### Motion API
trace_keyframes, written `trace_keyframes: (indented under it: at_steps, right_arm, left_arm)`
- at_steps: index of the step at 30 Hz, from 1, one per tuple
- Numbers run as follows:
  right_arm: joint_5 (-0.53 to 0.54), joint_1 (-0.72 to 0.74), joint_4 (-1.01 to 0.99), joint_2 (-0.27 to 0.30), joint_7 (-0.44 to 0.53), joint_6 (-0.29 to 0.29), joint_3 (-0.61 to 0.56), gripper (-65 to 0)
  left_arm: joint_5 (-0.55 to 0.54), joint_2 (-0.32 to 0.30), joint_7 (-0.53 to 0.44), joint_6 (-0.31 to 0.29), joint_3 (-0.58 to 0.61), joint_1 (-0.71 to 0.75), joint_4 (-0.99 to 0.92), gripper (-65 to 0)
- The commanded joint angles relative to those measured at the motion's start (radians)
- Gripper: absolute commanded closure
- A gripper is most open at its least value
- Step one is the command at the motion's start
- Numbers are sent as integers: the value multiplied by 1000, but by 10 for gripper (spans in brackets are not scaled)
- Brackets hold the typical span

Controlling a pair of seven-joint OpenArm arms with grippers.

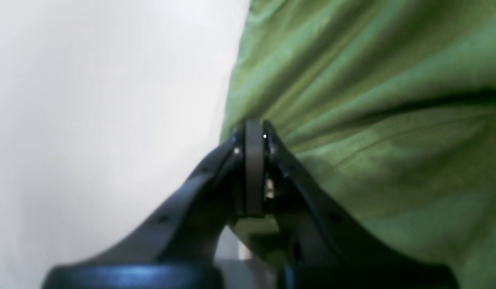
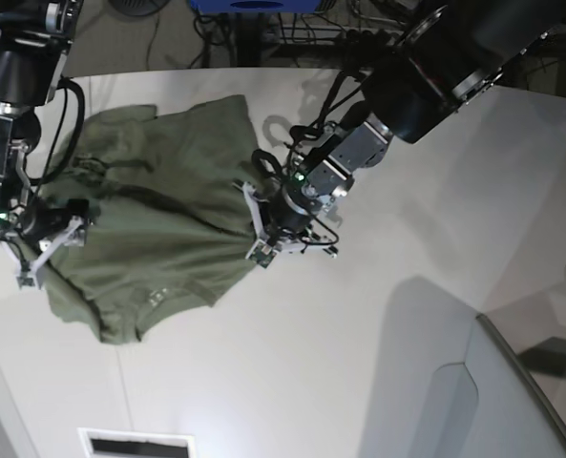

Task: Layout the t-shirt on the table in an organized manner, then fold the t-shirt properly
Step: 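Pull the shirt apart with both grippers to spread it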

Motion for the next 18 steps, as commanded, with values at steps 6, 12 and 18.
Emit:
trace_keyframes:
  at_steps: [6, 12, 18]
  right_arm:
    - [3, -29, 138, 18, 93, -1, -242, -488]
    - [3, -69, 311, 12, 86, -5, -383, -488]
    - [3, -46, 354, 12, 84, -5, -505, -488]
  left_arm:
    - [-17, -132, 393, -10, -160, 178, 199, 0]
    - [-14, -194, 485, -9, -290, 342, 447, 0]
    - [107, -200, 505, -9, -397, 507, 648, 0]
